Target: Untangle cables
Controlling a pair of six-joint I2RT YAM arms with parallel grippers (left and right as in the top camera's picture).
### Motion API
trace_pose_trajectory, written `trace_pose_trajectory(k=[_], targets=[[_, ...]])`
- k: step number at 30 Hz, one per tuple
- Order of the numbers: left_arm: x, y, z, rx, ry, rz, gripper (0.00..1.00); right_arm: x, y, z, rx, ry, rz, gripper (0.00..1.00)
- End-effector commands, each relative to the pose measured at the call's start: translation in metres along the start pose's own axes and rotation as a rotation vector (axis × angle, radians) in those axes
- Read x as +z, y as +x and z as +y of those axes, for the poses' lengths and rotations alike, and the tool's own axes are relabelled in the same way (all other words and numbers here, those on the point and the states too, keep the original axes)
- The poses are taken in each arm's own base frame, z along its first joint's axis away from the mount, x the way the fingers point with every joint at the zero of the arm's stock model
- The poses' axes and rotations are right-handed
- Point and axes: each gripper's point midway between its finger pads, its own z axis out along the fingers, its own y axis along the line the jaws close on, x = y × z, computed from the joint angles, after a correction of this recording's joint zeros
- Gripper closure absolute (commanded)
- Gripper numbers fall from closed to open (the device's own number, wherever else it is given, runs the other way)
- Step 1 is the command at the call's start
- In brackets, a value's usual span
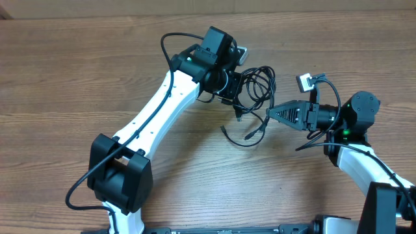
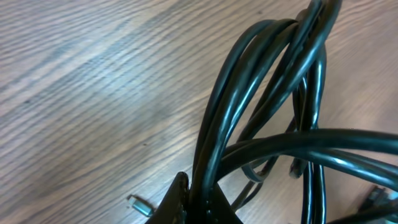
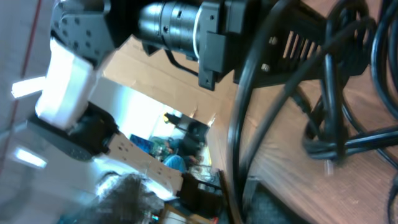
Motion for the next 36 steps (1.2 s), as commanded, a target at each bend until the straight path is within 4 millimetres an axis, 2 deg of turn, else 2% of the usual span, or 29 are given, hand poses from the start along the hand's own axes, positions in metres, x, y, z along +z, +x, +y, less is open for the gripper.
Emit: trace_pose_trajectory(k=[1,3,12,17,22,30,36], targets=[[-0.006,-0.002,-0.020,-0.017,0.118,0.006,0.96,0.001,0.002,0.004,-0.105,-0.011,0.020,0.14],[-0.006,0.000,-0.021,-0.020,0.126,0.014,0.96,0.001,-0.001,0.002,-0.124,-0.003,0.004,0.00],[-0.006,0.015,-0.019,-0.050,0.116,0.074,0.95,0.001,-0.012,-0.005,-0.163,0.035,-0.058,0.00],[-0.008,0.020,-0.027,-0.002,0.170,0.095,0.96,0.000,-0.014,-0.008,-0.178,0.045,-0.072,0.00],[-0.008,0.022,-0.027,0.016,0.172,0.102,0.96,0.000,-0.014,-0.015,-0.167,0.059,-0.082,0.00],[-0.010,0.024,-0.003,0.004,0.080,0.107,0.96,-0.001,-0.018,-0.017,-0.167,0.074,-0.104,0.00],[-0.019,0.020,-0.005,-0.035,0.179,0.098,0.96,-0.002,-0.024,-0.022,-0.188,0.103,-0.138,0.00]])
